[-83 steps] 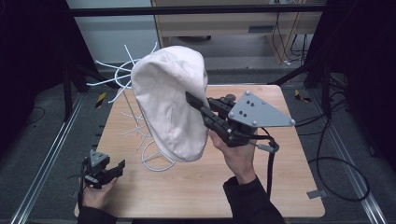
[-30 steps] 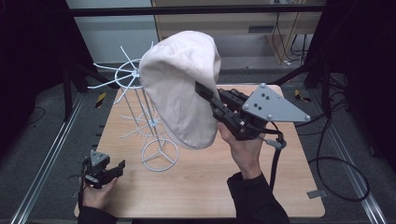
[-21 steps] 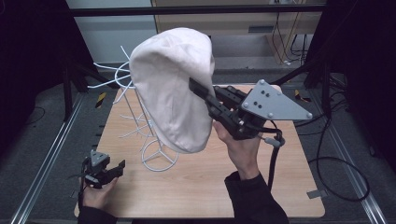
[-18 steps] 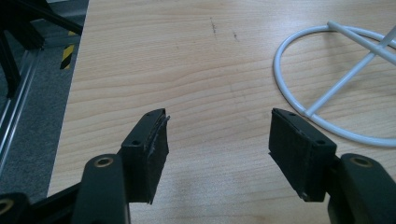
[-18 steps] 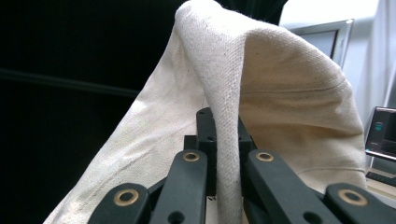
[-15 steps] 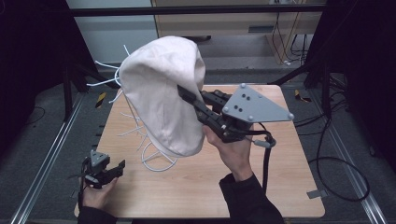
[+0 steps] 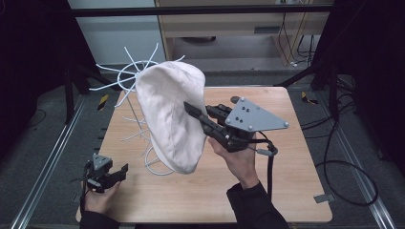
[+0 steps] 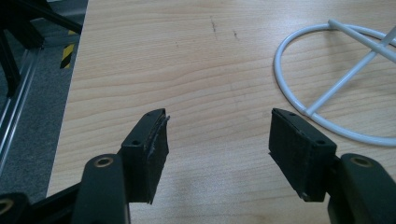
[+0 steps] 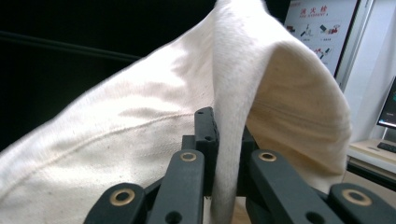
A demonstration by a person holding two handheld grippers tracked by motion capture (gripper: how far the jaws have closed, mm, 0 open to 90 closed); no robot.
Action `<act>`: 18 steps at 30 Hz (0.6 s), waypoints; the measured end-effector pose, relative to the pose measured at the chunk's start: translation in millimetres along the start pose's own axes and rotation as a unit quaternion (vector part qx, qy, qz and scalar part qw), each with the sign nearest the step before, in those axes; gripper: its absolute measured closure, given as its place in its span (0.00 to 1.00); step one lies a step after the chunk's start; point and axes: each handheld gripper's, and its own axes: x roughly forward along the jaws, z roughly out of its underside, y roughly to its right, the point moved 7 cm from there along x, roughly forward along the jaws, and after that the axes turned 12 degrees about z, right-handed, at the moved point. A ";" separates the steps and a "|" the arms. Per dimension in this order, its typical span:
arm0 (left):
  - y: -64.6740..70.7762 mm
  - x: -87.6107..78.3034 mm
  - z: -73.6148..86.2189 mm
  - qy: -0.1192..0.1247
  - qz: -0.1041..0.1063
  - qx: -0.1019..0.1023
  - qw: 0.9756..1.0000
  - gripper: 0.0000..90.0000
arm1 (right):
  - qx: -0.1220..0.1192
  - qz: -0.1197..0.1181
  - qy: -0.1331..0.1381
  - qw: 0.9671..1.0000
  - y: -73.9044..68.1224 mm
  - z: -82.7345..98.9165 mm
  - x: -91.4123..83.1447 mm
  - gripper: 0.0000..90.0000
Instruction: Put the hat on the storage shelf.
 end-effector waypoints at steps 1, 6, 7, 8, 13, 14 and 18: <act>0.0 0.1 0.0 0.000 0.000 0.000 1.000 0.41 | 0.001 0.001 -0.003 1.000 0.7 2.1 -0.3 0.96; 0.0 0.1 0.1 0.000 0.000 0.000 1.000 0.41 | 0.002 0.003 -0.005 1.000 4.6 6.5 -2.0 0.98; -0.1 0.2 0.2 -0.001 0.000 0.000 1.000 0.41 | 0.003 0.003 -0.005 1.000 5.1 6.3 -2.4 0.98; -0.1 0.2 0.3 -0.001 0.000 0.000 1.000 0.41 | 0.005 0.003 -0.005 1.000 6.0 6.0 -2.7 0.98; 0.2 0.1 0.0 0.001 0.000 -0.001 1.000 0.41 | 0.008 0.007 -0.004 1.000 8.9 8.0 -4.1 0.95; 0.0 0.1 0.1 0.001 0.000 0.000 1.000 0.41 | 0.012 0.008 -0.005 1.000 10.1 9.1 -4.4 0.93; 0.1 0.3 0.1 0.001 -0.001 -0.001 1.000 0.41 | 0.024 0.011 -0.014 1.000 14.9 15.4 -5.5 0.91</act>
